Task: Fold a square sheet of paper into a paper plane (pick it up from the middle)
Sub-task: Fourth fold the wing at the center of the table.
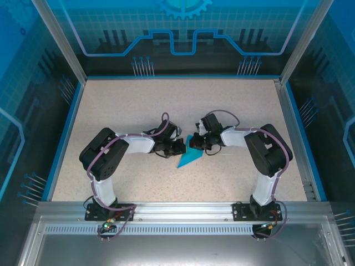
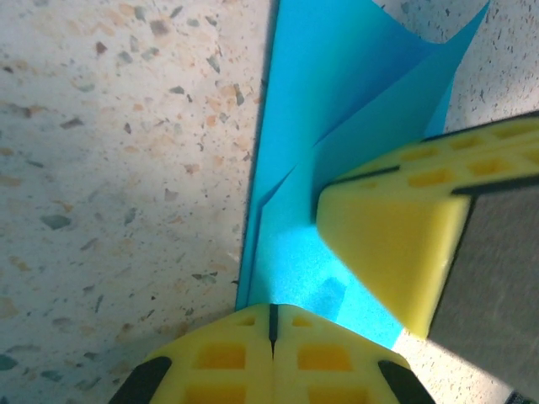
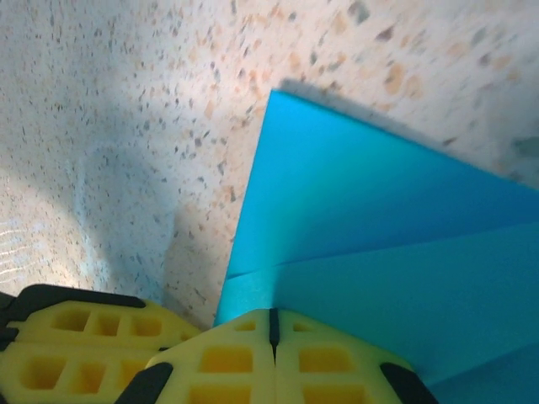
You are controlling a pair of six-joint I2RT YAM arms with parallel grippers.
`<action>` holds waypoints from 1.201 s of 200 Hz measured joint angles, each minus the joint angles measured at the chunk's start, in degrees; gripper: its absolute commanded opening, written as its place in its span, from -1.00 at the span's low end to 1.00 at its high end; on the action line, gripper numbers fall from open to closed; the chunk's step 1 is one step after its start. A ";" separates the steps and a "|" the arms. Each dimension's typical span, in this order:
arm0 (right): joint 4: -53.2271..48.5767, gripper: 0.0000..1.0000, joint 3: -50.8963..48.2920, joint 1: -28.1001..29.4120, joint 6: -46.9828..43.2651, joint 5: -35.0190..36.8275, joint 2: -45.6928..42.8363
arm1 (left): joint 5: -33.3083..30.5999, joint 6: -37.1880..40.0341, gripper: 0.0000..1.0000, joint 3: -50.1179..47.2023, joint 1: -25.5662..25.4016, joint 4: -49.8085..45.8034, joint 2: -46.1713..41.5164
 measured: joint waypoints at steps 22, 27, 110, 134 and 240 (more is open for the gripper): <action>0.92 -0.90 -0.22 -2.56 -0.74 -0.09 0.00 | 0.02 0.26 -1.00 0.17 0.00 -0.37 0.04; 1.01 -0.90 -0.26 -3.23 -0.87 -0.09 0.02 | 0.00 0.33 -1.00 0.20 0.00 -0.42 0.07; 1.68 -0.89 -0.57 -8.33 -1.77 -0.07 -2.95 | 0.02 0.37 -1.00 0.63 0.00 -1.09 0.17; 1.99 -0.90 -0.74 -5.44 -1.75 0.07 -7.23 | 0.02 0.37 -1.00 0.74 0.00 -1.42 0.20; 5.66 -1.00 -5.86 1.60 0.17 -2.89 -2.03 | 0.02 0.37 -1.00 1.51 -0.07 -2.71 0.48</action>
